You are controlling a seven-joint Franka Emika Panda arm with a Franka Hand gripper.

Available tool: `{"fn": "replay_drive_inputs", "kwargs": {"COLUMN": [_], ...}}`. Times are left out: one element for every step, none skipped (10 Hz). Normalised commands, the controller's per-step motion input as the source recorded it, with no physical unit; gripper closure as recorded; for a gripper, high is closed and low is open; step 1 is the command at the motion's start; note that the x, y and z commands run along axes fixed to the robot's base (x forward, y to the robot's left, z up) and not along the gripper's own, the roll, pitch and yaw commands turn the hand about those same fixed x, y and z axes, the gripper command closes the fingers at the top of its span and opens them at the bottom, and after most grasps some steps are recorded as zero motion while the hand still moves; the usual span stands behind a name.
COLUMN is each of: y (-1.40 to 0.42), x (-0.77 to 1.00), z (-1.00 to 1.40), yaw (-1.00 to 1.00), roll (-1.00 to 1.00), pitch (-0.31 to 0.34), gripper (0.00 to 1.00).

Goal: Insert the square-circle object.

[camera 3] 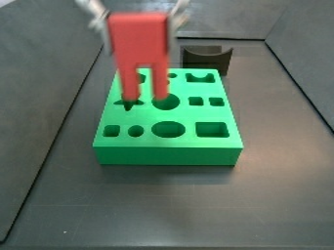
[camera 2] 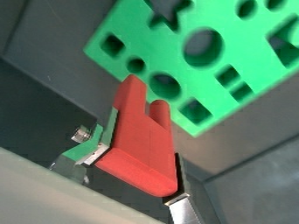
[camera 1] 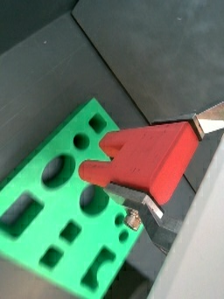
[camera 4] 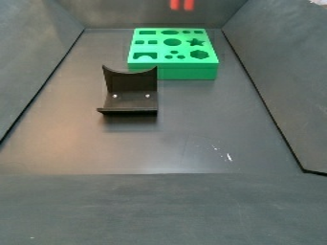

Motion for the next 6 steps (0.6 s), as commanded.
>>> {"fn": "replay_drive_inputs", "kwargs": {"y": [0.0,-0.18,-0.22,-0.12,-0.09,0.0], "x": [-0.8,-0.54,0.02,0.41,0.39,0.45], "z": [-0.89,-0.94,-0.75,-0.46,-0.34,-0.22], "yaw": [0.04,0.06,0.0,0.04,0.04,0.0], "roll": [0.08,0.09,0.12,0.2,0.22,0.24], "pitch": [-0.163,-0.14,-0.036,0.066,0.114,0.147], "gripper": [1.0,1.0,1.0,1.0,1.0,1.0]}}
